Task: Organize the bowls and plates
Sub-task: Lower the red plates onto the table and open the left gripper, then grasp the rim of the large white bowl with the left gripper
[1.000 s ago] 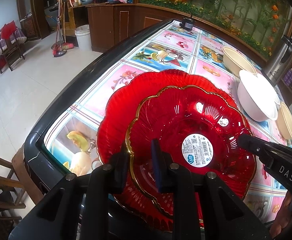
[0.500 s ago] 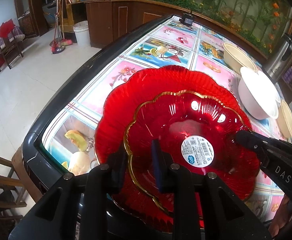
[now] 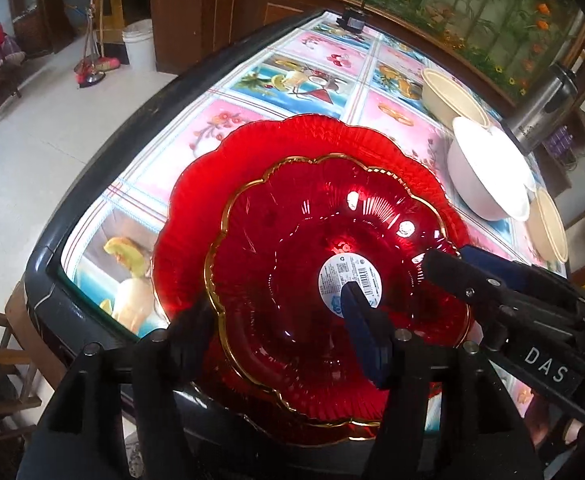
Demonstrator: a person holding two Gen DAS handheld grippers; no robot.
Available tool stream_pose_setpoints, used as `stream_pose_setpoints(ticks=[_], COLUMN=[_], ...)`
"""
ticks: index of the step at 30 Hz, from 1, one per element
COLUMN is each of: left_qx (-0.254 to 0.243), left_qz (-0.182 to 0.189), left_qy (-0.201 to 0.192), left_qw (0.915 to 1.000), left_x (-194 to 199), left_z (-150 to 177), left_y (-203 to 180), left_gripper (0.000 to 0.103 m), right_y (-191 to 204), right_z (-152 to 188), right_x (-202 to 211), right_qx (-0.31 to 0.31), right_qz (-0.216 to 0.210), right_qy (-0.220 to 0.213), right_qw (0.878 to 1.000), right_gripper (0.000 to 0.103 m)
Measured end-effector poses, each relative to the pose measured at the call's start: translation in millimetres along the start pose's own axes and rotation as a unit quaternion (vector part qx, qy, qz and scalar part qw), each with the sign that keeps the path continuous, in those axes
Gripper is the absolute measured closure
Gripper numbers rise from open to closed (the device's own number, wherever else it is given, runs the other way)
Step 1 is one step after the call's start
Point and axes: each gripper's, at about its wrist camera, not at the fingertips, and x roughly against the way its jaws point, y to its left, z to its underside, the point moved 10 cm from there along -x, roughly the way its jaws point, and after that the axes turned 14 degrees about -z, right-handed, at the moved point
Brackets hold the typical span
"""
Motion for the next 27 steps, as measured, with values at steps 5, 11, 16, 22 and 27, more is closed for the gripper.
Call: stream_pose_setpoints(ticks=[5,11,16,22,27], left_qx=[0.016,0.031,0.013,-0.034,-0.054], left_qz=[0.000,0.003,0.017,0.044,0.037], left_qy=[-0.015,-0.037,-0.068,-0.063,-0.047], left_qw=[0.9998,0.9988,0.9975,0.9965,0.9968], left_x=[17,32,45,40,18], left_z=[-9,-30,-63,-93,-105], left_y=[7,12,-23,-108,-159], left_gripper=[0.025,0.025,0.025,0.025,0.025], right_y=[5,-9,-56,-131,-180], right_z=[-3,-16,-17,-17,-18], right_x=[16,53,93,129,127], right_qx=[-0.009,-0.053,-0.126,-0.220,-0.282], right_qz=[-0.026,-0.085,-0.103,-0.093,-0.098], right_qy=[-0.016,-0.074,-0.137,-0.190,-0.190], right_qw=[0.999,0.992,0.977,0.952,0.935], right_gripper=[0.038,0.034,0.034,0.032,0.032])
